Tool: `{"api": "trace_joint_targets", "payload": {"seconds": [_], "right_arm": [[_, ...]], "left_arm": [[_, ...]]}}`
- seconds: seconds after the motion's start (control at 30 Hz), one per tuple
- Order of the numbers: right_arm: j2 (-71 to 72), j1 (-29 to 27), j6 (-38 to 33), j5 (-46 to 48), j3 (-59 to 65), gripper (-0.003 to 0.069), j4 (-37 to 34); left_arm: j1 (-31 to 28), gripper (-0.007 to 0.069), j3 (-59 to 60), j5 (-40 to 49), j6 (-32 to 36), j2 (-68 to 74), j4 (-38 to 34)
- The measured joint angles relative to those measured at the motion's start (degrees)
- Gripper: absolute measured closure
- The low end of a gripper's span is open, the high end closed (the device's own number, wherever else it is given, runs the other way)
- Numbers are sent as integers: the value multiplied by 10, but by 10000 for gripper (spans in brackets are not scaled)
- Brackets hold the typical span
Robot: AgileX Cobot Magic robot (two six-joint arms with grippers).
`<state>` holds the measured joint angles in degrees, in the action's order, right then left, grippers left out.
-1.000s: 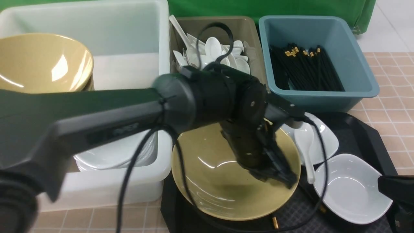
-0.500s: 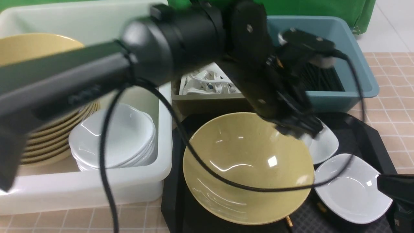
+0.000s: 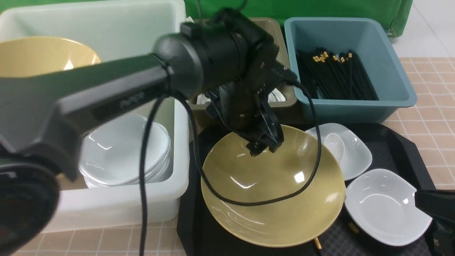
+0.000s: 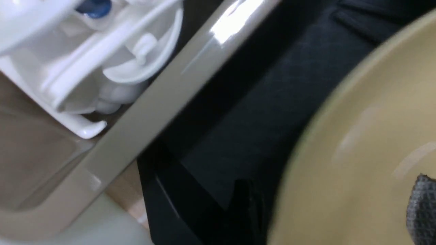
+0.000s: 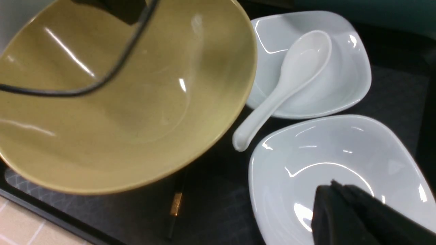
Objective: On brown table put chopsticks spoon bowls plates into blue grey white boxes.
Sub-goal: 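Grasp the large bowl on the tray by its rim, then place the tan bowl onto the bowl stack in the left bin with the left gripper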
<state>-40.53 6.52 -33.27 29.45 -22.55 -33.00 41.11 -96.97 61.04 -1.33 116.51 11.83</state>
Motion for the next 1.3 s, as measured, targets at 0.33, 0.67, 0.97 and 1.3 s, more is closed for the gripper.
{"api": "trace_joint_targets", "payload": {"seconds": [0.33, 0.67, 0.97, 1.3], "right_arm": [[0, 0, -1, 0, 0, 610, 0], [0, 0, -2, -1, 0, 610, -1], [0, 0, -2, -1, 0, 610, -2], [0, 0, -1, -1, 0, 610, -5]], "left_arm": [[0, 211, 0, 11, 3, 41, 7], [3, 596, -2, 54, 23, -71, -58], [-56, 618, 1, 40, 59, -314, -73], [-474, 616, 60, 35, 46, -436, -83]]}}
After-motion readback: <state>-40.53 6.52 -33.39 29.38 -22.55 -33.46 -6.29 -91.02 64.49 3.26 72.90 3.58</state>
